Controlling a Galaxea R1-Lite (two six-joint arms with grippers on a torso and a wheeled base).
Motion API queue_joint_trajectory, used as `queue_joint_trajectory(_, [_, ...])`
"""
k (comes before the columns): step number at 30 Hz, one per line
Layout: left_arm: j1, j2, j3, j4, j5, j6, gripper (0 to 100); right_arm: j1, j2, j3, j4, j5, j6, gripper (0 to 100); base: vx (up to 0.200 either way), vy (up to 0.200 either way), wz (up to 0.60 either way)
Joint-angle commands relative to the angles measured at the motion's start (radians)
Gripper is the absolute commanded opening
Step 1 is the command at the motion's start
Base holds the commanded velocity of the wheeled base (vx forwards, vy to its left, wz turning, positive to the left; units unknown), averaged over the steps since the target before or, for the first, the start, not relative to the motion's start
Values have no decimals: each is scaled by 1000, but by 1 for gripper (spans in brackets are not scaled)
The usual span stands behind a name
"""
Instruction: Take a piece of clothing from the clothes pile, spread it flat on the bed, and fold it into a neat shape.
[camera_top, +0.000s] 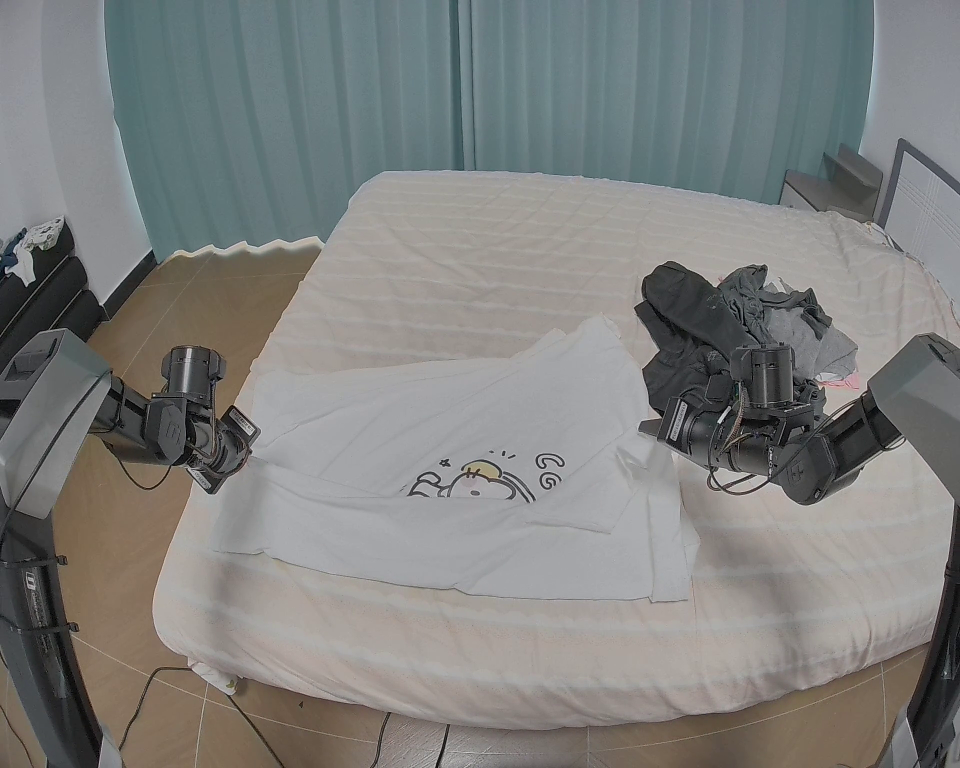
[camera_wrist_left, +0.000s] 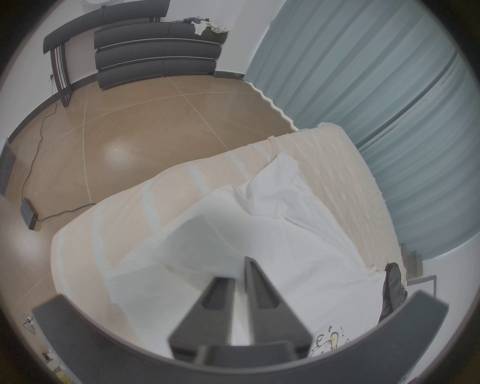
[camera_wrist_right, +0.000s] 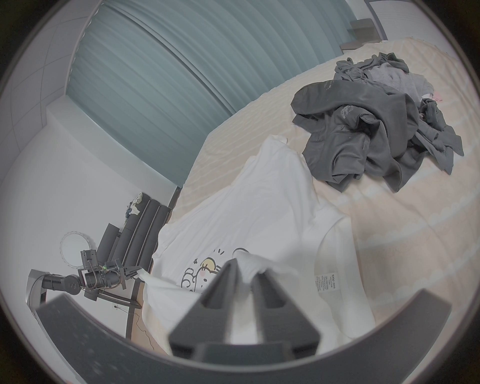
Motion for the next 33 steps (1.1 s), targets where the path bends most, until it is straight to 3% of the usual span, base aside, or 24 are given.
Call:
queue_joint_trajectory(1, [2, 22, -28, -2, 2, -2, 100, -3, 18, -9, 0, 0, 3, 100, 0, 0, 0])
queue_joint_trajectory(10, [25, -8, -36, -124, 97, 1, 100, -43, -6, 34, -2, -46, 24, 100, 0, 0, 0])
queue_joint_trajectory(14, [41, -78, 10, -111, 86, -2, 100, -48, -61, 102, 0, -43, 81, 100, 0, 0, 0])
queue_joint_trajectory(17, [41, -172, 121, -113, 11, 6, 100, -37, -120, 191, 1, -35, 92, 100, 0, 0, 0])
queue_joint_trajectory(19, [41, -178, 127, -113, 7, 6, 100, -36, -121, 195, 1, -35, 90, 100, 0, 0, 0])
queue_joint_trajectory(20, [38, -291, 245, -119, -81, 6, 100, 0, -161, 283, 1, -35, 83, 100, 0, 0, 0])
queue_joint_trajectory(24, [38, -445, 401, -124, -197, 6, 100, 44, -184, 369, 0, -37, 87, 100, 0, 0, 0])
queue_joint_trajectory(28, [38, -540, 533, -168, -234, 6, 100, 72, -161, 383, 0, -46, 86, 100, 0, 0, 0])
queue_joint_trajectory(33, [41, -564, 702, -372, -276, -5, 100, 92, -120, 381, 3, -68, 77, 100, 0, 0, 0])
